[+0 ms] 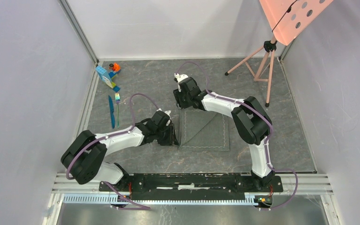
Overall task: Fold the napkin into a case and place the utensils inside
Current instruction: Smooth out the upper triangle-folded napkin at the center of the board.
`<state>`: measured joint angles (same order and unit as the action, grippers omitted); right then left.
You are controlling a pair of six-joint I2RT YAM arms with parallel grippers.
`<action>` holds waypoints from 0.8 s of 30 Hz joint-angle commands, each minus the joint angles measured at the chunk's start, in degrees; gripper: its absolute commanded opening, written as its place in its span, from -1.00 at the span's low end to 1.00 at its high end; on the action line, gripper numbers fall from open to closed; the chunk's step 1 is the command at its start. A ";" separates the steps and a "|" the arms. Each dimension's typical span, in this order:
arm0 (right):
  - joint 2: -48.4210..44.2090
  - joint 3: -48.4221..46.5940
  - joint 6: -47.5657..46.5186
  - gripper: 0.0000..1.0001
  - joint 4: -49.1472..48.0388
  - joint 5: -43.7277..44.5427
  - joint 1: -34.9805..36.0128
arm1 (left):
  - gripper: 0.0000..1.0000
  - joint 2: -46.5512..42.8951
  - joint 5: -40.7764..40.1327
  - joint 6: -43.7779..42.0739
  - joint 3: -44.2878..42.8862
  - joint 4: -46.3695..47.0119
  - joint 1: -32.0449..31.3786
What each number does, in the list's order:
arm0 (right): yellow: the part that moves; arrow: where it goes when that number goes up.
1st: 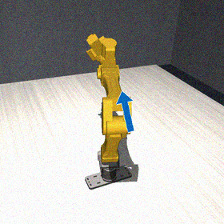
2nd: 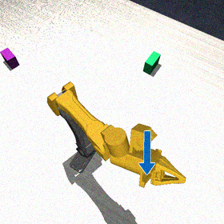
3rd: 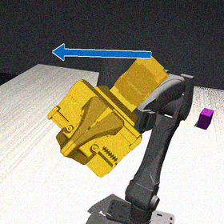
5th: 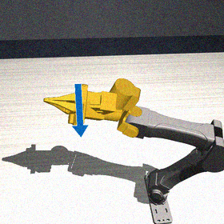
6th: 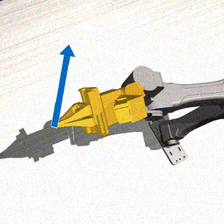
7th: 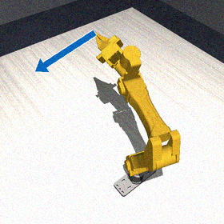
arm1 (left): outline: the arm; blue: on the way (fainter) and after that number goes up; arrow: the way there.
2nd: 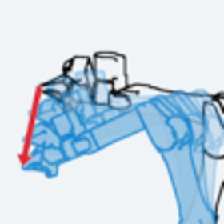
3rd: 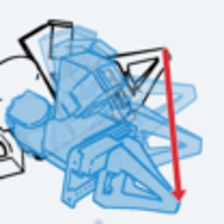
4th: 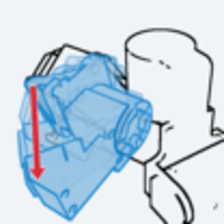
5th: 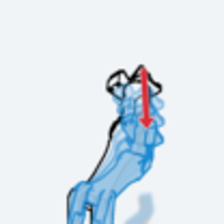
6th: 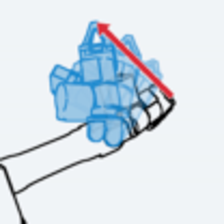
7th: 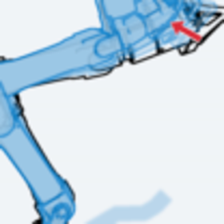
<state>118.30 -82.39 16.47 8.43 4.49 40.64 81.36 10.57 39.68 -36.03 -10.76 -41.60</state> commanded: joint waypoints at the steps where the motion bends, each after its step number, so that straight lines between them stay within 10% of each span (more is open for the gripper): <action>1: -3.52 -4.53 -0.12 0.08 3.31 -2.06 -0.89 | -0.29 -4.68 -3.33 2.71 0.45 -2.53 -0.07; 11: -18.82 14.17 1.43 0.25 -2.28 -16.32 -11.49 | 0.00 -9.10 3.35 1.86 -6.39 -4.77 -0.06; 24: -20.24 34.66 10.48 0.39 -28.71 -42.83 -25.98 | -0.34 8.99 14.57 4.10 -13.03 7.02 -0.14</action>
<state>96.71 -48.21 24.05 -9.04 -29.82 15.90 86.63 23.75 42.68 -47.24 -5.93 -41.60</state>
